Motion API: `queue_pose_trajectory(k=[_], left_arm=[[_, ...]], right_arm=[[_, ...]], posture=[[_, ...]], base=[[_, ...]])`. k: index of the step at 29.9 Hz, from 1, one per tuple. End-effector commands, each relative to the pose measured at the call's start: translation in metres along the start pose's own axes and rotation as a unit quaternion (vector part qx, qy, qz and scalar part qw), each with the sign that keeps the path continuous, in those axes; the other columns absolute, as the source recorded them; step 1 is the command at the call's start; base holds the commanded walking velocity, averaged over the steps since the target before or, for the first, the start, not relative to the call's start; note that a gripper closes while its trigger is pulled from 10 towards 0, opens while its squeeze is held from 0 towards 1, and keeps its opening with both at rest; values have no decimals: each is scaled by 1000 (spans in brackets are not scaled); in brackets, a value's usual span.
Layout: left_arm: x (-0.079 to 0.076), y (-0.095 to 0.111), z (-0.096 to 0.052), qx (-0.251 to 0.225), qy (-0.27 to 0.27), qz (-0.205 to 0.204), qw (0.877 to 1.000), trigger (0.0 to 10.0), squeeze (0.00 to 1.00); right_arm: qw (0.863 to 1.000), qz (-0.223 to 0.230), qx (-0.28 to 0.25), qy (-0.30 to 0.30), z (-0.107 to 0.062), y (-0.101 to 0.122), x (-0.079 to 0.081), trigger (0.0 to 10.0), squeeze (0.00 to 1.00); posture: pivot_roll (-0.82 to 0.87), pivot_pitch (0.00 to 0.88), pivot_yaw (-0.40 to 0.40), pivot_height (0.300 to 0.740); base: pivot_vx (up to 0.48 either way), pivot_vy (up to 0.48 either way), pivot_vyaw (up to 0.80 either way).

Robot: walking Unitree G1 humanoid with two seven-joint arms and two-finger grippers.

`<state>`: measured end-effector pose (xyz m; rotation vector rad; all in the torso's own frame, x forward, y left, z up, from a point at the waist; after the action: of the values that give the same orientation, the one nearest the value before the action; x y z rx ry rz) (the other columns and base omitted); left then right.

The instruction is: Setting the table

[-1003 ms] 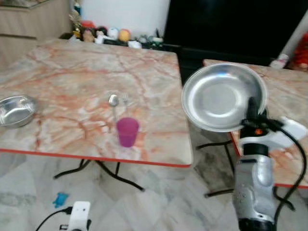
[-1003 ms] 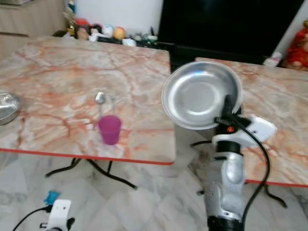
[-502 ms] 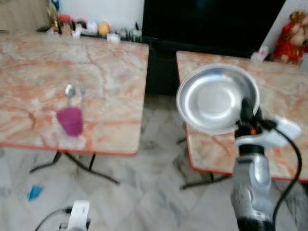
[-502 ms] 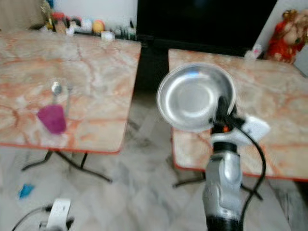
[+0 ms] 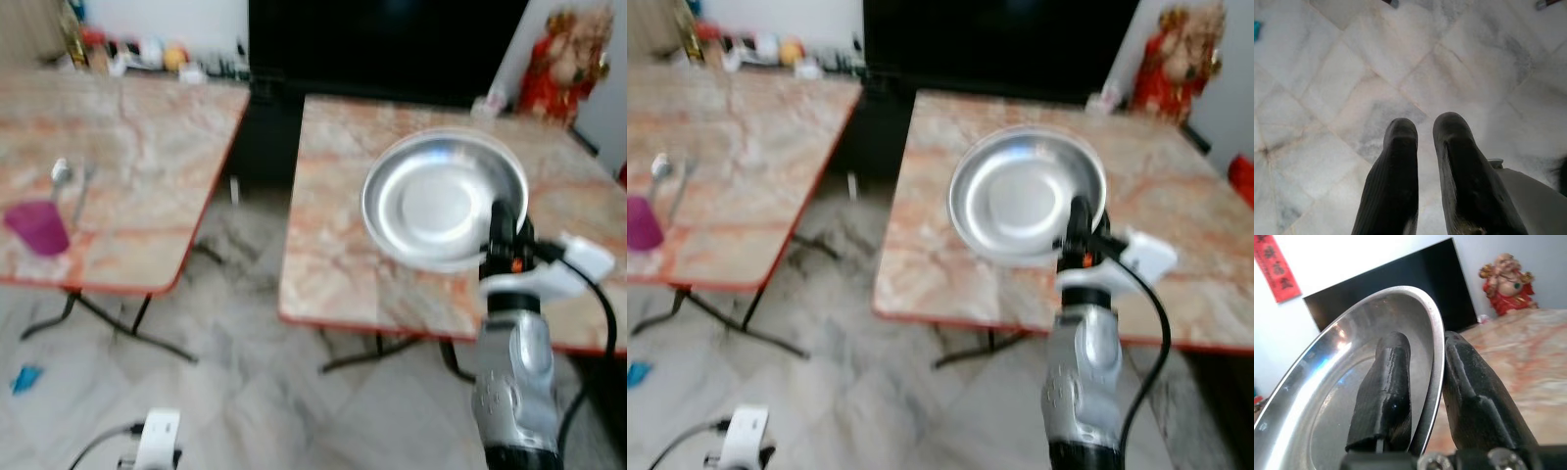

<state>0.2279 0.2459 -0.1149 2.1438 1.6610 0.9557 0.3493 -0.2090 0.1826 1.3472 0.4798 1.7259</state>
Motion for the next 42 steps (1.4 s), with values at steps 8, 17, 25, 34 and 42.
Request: queue_pose_trajectory(k=[8,17,25,34,42], left_arm=[[-12,1,0,1,-19,-10,1000,10000,0],[-10,4,1,-4,-18,-15,1000,10000,0],[-10,5,1,-4,-17,-13,1000,10000,0],[-12,8,1,-7,-19,-15,1000,10000,0],[-12,9,2,-8,-19,-16,1000,10000,0]], right_arm=[[1000,-19,-13,-12,2,11,-11,10000,0],[999,-25,-16,-18,3,15,-16,10000,0],[999,-24,-16,-20,3,14,-16,10000,0],[999,-25,-11,-24,4,11,-16,10000,0],[999,-24,-6,-24,4,8,-15,10000,0]], posture=[[92,0,-62,740],[89,0,-60,740],[91,0,-60,740],[90,0,-60,740],[89,0,-60,740]], base=[[0,-70,0],[0,0,0],[30,0,0],[267,0,0],[316,0,0]])
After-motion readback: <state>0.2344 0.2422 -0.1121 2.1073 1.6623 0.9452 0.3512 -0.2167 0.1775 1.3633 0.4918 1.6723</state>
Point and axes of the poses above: a point about 5 cm out from each wrist's last joint towards the gripper, its own z axis pointing out of the wrist towards the gripper, its own y axis along the axis of the wrist's last joint, x = y × z, the point moved 6 cm from there along z, pointing out of the wrist towards the gripper, and after that the axes turned 13 degrees about z, right-handed, at the moved point
